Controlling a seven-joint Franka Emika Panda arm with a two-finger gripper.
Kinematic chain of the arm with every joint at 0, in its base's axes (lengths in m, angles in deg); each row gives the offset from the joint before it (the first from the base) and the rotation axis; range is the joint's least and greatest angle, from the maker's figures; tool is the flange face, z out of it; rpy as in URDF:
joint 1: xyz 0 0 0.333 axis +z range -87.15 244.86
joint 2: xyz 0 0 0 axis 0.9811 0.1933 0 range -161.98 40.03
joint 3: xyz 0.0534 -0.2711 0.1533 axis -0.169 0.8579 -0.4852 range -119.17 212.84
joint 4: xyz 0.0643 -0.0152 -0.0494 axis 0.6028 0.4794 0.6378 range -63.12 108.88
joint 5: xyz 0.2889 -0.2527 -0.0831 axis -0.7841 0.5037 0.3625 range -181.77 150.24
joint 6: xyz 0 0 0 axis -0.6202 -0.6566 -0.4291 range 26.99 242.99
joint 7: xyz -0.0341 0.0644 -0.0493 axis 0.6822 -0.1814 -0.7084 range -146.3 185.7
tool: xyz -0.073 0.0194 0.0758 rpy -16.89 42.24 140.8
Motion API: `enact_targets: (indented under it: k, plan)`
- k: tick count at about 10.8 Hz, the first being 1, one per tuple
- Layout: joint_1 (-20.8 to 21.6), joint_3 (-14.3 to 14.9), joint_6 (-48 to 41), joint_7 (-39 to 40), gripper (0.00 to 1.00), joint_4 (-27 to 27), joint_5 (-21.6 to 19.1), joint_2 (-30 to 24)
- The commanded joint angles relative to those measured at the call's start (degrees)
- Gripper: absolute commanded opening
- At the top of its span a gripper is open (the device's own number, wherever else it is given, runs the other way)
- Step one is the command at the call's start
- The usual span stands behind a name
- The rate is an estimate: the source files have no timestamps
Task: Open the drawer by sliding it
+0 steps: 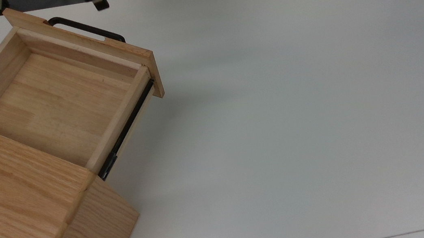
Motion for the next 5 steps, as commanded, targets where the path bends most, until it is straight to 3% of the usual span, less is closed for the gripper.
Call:
enact_targets:
  k: [1,5]
  plan:
    - [0.6,0.0,-5.4,21.4,1.00,0.5,-0.3,-3.4]
    - [2.1,-0.5,-5.8,45.4,1.00,1.3,3.2,-4.0]
